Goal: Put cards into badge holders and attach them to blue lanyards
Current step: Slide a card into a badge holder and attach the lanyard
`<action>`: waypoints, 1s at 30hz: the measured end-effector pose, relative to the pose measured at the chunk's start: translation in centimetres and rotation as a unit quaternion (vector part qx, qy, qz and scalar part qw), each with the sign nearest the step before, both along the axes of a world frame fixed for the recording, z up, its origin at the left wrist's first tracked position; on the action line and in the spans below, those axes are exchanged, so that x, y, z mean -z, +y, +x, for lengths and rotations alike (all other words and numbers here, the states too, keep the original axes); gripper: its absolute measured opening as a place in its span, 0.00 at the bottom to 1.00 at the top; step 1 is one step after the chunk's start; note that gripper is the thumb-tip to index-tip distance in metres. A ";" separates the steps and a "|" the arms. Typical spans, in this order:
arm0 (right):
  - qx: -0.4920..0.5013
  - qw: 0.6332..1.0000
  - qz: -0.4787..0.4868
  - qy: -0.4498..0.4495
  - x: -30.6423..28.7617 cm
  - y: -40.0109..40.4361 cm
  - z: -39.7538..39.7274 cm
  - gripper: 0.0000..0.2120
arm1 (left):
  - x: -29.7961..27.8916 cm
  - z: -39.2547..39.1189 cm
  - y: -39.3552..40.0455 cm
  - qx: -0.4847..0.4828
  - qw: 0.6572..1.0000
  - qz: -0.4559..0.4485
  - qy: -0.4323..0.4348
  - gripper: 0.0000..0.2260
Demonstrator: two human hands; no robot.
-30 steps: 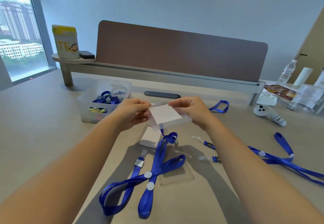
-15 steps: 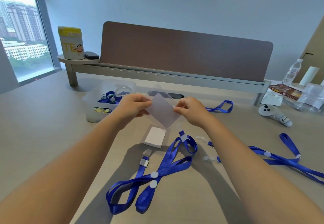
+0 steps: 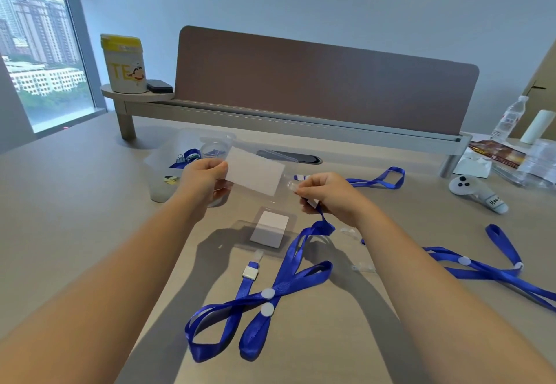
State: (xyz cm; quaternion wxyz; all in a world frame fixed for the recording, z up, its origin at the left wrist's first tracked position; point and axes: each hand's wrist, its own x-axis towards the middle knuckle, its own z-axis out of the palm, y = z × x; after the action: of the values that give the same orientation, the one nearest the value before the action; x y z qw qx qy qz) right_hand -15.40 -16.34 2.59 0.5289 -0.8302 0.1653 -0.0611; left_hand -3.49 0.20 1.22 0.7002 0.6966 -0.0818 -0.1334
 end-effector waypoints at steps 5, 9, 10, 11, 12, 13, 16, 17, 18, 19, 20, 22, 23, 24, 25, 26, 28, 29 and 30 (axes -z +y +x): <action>0.026 0.999 -0.003 -0.038 -0.4 0.3 0.2 0.08 | 0.6 0.0 -0.6 -0.018 0.999 0.039 -0.005 0.15; 0.053 0.997 0.013 -0.056 -0.8 0.6 0.5 0.10 | 0.9 -0.7 -1.6 -0.020 0.987 0.136 -0.085 0.20; 0.057 0.997 0.010 -0.055 -0.8 0.6 0.5 0.10 | 0.8 -1.1 -1.8 -0.011 0.982 0.142 -0.121 0.19; 0.059 0.997 0.008 -0.054 -0.8 0.7 0.6 0.09 | 0.7 -1.5 -2.0 0.008 0.976 0.143 -0.163 0.18; 0.062 0.997 0.011 -0.054 -0.7 0.8 0.7 0.08 | 0.5 -2.0 -2.2 0.036 0.967 0.142 -0.207 0.17; 0.065 0.996 0.014 -0.053 -0.7 0.8 0.7 0.08 | 0.3 -2.6 -2.5 0.065 0.956 0.140 -0.248 0.16; 0.067 0.997 0.011 -0.045 -0.6 0.9 0.7 0.11 | -0.2 -3.9 -3.3 0.129 0.925 0.155 -0.323 0.15; 0.063 0.997 0.006 -0.043 -0.5 1.0 0.6 0.11 | -0.3 -4.2 -3.5 0.138 0.916 0.168 -0.337 0.15; 0.061 0.997 0.002 -0.041 -0.5 1.1 0.6 0.11 | -0.3 -4.4 -3.8 0.138 0.908 0.184 -0.351 0.15; 0.060 0.997 -0.001 -0.039 -0.5 1.1 0.6 0.10 | -0.4 -4.5 -3.9 0.131 0.898 0.202 -0.367 0.15; 0.060 0.997 -0.004 -0.038 -0.5 1.1 0.5 0.10 | -0.4 -4.6 -4.0 0.120 0.888 0.221 -0.385 0.14; 0.059 0.998 -0.010 -0.034 -0.6 1.1 0.5 0.10 | -0.6 -4.7 -4.0 0.096 0.861 0.259 -0.426 0.13; 0.057 0.998 -0.012 -0.034 -0.6 1.1 0.5 0.10 | -0.6 -4.7 -4.0 0.087 0.843 0.282 -0.450 0.13; 0.055 0.998 -0.016 -0.034 -0.7 1.1 0.5 0.10 | -0.7 -4.7 -3.9 0.080 0.821 0.306 -0.475 0.13; 0.052 0.998 -0.022 -0.035 -0.7 1.2 0.5 0.10 | -0.7 -4.6 -3.8 0.077 0.797 0.330 -0.500 0.13; 0.051 0.998 -0.032 -0.037 -0.7 1.4 0.5 0.10 | -0.8 -4.5 -3.7 0.075 0.773 0.349 -0.525 0.14; 0.049 0.997 -0.052 -0.042 -0.8 1.6 0.5 0.10 | -0.9 -4.4 -3.5 0.075 0.721 0.376 -0.577 0.13; 0.049 0.996 -0.060 -0.046 -0.8 1.7 0.5 0.10 | -1.0 -4.4 -3.4 0.075 0.687 0.385 -0.612 0.11; 0.049 0.995 -0.067 -0.049 -0.8 1.8 0.6 0.10 | -1.2 -4.5 -3.1 0.083 0.661 0.389 -0.637 0.09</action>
State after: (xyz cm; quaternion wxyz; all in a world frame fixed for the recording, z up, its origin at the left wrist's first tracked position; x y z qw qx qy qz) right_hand -14.85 -14.57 3.35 0.4760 -0.8506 0.1753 -0.1382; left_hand -7.98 -2.92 2.47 0.1283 0.8107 -0.5060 0.2652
